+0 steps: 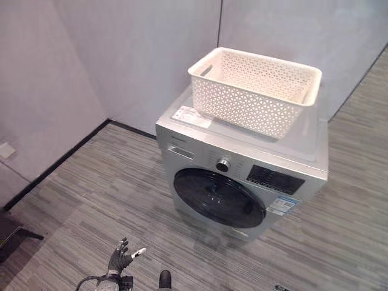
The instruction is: Grab the laundry basket,head to the washer,open it,put in the laundry and shut it.
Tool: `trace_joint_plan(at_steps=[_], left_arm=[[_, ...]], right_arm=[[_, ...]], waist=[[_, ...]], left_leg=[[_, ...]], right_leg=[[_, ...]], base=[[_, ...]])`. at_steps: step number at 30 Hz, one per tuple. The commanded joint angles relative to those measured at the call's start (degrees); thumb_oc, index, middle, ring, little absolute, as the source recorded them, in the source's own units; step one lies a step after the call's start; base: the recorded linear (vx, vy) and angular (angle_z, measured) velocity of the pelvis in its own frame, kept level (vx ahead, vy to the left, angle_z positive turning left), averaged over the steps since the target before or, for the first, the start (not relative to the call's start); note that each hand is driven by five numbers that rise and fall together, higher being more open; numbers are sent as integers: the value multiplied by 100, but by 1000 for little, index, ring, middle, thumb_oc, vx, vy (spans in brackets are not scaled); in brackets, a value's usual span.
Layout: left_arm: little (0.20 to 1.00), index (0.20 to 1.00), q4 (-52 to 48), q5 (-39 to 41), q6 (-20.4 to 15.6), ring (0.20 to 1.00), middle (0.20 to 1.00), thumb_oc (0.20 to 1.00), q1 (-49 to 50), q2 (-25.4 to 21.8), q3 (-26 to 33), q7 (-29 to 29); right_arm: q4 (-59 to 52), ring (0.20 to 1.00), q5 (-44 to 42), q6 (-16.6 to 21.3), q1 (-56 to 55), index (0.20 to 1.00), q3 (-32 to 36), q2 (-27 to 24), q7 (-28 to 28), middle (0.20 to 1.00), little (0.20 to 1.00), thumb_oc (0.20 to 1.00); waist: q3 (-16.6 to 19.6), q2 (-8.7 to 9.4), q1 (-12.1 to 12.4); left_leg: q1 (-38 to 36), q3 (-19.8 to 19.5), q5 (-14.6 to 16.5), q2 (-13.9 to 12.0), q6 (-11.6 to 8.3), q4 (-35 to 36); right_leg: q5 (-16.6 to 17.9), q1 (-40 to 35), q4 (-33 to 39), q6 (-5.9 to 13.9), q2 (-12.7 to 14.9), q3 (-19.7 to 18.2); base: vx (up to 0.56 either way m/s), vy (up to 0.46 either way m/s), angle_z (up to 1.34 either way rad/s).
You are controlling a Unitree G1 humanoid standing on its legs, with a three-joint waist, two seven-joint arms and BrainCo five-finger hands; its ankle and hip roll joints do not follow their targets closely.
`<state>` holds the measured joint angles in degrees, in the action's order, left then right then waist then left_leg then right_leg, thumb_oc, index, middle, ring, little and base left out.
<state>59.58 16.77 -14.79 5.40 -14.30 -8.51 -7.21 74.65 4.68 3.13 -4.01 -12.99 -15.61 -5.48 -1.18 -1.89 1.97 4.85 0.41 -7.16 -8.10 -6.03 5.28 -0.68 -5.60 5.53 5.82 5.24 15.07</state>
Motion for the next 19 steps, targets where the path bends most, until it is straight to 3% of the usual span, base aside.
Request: trace_joint_plan(at_steps=[1, 19], left_arm=[[1000, 1000, 861, -152, 206, 1000, 1000, 1000, -314, 15, 264, -202], [1000, 1000, 620, -88, 173, 1000, 1000, 1000, -324, 89, -83, 8]], right_arm=[[194, 1000, 22, -174, 92, 1000, -149, 183, -117, 1000, 1000, 1000], [76, 1000, -55, -182, 208, 1000, -429, 288, -103, 1000, 1000, 1000]], waist=[[-63, 222, 109], [82, 286, 148]], left_leg=[[206, -183, -113, -99, -27, -147], [113, -304, -71, -70, -24, -66]], right_leg=[[-628, -85, -739, 320, 445, -67], [-615, -200, -645, 305, 383, -7]], base=[[31, 5, 29], [6, 0, 4]])
